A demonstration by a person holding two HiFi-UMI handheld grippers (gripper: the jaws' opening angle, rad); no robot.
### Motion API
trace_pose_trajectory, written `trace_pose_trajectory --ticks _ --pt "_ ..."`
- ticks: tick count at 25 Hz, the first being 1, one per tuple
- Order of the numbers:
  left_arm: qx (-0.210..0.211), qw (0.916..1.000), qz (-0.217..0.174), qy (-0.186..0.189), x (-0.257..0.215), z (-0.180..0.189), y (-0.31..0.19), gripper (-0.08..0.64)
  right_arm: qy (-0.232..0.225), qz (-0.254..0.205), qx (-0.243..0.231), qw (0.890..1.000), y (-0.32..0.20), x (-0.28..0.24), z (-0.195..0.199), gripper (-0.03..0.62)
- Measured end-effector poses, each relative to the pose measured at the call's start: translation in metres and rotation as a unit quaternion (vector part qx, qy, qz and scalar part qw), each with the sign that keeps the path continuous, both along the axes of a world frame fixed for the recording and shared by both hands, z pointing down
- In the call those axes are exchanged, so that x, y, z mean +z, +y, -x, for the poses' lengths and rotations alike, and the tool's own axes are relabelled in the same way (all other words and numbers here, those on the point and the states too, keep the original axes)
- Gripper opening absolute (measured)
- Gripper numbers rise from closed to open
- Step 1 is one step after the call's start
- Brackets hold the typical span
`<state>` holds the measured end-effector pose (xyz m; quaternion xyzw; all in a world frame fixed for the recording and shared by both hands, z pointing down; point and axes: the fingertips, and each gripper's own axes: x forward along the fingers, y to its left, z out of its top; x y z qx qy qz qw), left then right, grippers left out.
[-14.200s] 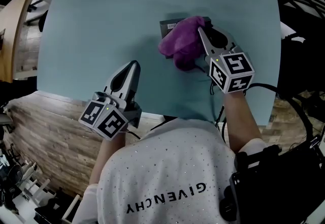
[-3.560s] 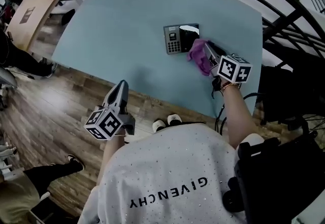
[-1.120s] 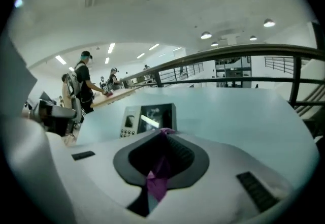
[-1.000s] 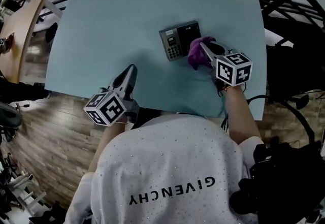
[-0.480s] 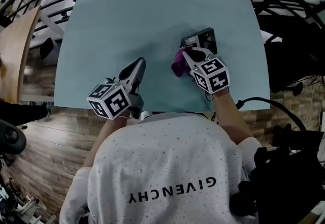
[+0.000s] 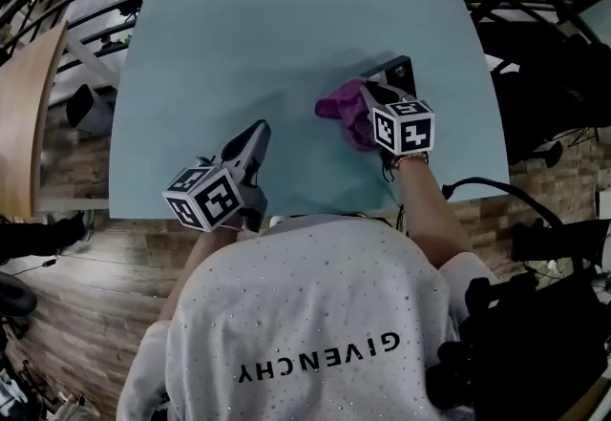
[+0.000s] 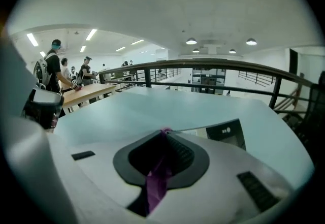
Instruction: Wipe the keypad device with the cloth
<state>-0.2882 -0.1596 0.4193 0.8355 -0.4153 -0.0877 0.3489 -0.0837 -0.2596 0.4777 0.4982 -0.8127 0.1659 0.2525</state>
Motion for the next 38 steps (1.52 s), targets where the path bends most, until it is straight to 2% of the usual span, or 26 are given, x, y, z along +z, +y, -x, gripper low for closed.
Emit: trace_pose_trajectory --ticks 11,17,21,23,26,30,35,36,38 --pt "0.066 0.9975 0.004 0.024 0.009 -0.038 -0.012 0.0 0.02 0.087 0.065 0.994 0.058 0.052 -0.059 0.028" --pt "0.083 0.9961 0.013 0.027 0.02 -0.049 -0.013 0.0 -0.022 0.122 0.105 0.987 0.079 0.077 -0.068 0.028" --pt "0.09 0.9954 0.013 0.03 0.021 -0.057 -0.013 0.0 -0.028 0.13 0.1 0.986 0.084 0.08 -0.067 0.027" --pt "0.091 0.9955 0.013 0.026 0.022 -0.057 -0.013 0.0 -0.05 0.103 0.059 0.992 0.078 0.058 -0.049 0.026" --pt "0.079 0.9965 0.01 0.024 0.021 -0.049 -0.017 0.0 -0.08 0.043 -0.026 0.996 0.054 0.008 -0.006 0.025" --pt "0.061 0.9978 0.006 0.025 0.018 -0.043 -0.02 0.0 -0.045 -0.038 -0.114 0.992 0.022 -0.055 0.042 0.025" --pt "0.03 0.9993 0.005 0.024 0.02 -0.028 -0.019 0.0 -0.035 -0.144 -0.14 0.979 -0.011 -0.124 0.064 0.026" --pt "0.02 0.9995 0.006 0.024 0.02 -0.023 -0.019 0.0 -0.034 -0.149 -0.139 0.978 -0.016 -0.129 0.063 0.026" --pt "0.002 0.9997 0.007 0.025 0.02 -0.015 -0.019 0.0 -0.028 -0.132 -0.131 0.982 -0.024 -0.121 0.055 0.026"
